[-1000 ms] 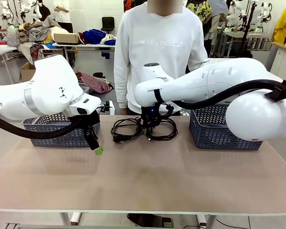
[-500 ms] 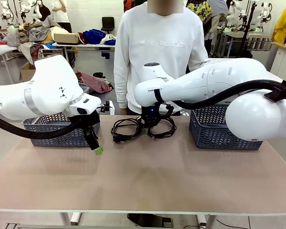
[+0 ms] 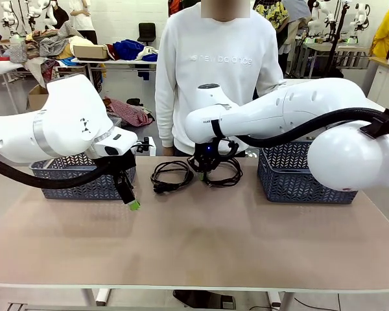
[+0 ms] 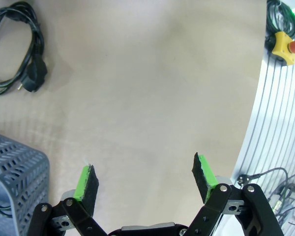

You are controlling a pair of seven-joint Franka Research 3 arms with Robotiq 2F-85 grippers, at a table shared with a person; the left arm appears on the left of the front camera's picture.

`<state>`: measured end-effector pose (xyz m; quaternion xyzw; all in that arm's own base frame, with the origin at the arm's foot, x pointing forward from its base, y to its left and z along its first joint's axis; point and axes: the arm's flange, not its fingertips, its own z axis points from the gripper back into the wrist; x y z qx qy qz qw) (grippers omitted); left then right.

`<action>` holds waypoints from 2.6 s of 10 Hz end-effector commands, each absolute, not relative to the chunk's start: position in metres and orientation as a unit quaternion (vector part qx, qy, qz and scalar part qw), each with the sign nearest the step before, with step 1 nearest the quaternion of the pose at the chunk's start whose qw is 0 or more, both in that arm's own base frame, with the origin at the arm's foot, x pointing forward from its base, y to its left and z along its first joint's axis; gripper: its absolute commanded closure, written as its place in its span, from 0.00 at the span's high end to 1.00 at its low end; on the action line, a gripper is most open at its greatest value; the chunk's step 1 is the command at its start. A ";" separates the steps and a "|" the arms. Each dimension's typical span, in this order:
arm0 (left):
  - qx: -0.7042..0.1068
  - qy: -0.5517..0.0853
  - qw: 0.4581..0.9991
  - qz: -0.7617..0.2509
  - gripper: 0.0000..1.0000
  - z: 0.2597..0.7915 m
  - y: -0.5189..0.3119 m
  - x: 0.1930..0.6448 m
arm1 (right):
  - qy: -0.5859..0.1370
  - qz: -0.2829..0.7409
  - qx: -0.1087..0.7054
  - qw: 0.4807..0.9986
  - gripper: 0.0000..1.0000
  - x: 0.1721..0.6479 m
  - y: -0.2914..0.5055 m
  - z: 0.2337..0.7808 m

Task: Organize the cables according to human instructions.
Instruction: Pick up a bundle of cables and place it in the basket indicated by the human.

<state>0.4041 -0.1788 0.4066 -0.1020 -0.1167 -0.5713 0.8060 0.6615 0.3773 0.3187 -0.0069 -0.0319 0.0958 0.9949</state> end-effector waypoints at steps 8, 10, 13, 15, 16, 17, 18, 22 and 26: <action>-0.103 -0.117 0.808 -0.568 1.00 0.407 -0.177 0.404 | -0.006 0.154 -0.012 0.988 0.00 0.630 0.359 0.440; -0.103 -0.117 0.808 -0.568 1.00 0.407 -0.177 0.404 | 0.013 0.175 -0.012 0.984 0.00 0.616 0.344 0.467; -0.103 -0.117 0.808 -0.568 1.00 0.407 -0.177 0.404 | 0.005 0.157 -0.006 0.988 0.00 0.595 0.308 0.495; -0.103 -0.117 0.808 -0.568 1.00 0.407 -0.177 0.404 | -0.007 0.137 -0.008 0.991 0.00 0.580 0.285 0.507; -0.103 -0.117 0.808 -0.568 1.00 0.407 -0.177 0.404 | -0.008 0.128 -0.006 0.992 0.00 0.574 0.274 0.509; -0.103 -0.117 0.808 -0.568 1.00 0.407 -0.177 0.404 | -0.010 0.118 -0.003 0.993 0.00 0.569 0.263 0.508; -0.103 -0.117 0.808 -0.568 1.00 0.407 -0.177 0.404 | -0.008 0.106 -0.002 0.994 0.00 0.563 0.250 0.507; -0.103 -0.117 0.808 -0.568 1.00 0.407 -0.177 0.404 | -0.021 0.054 0.013 0.998 0.00 0.545 0.192 0.500; -0.103 -0.117 0.808 -0.568 1.00 0.407 -0.177 0.404 | -0.029 0.004 0.014 0.999 0.00 0.560 0.144 0.493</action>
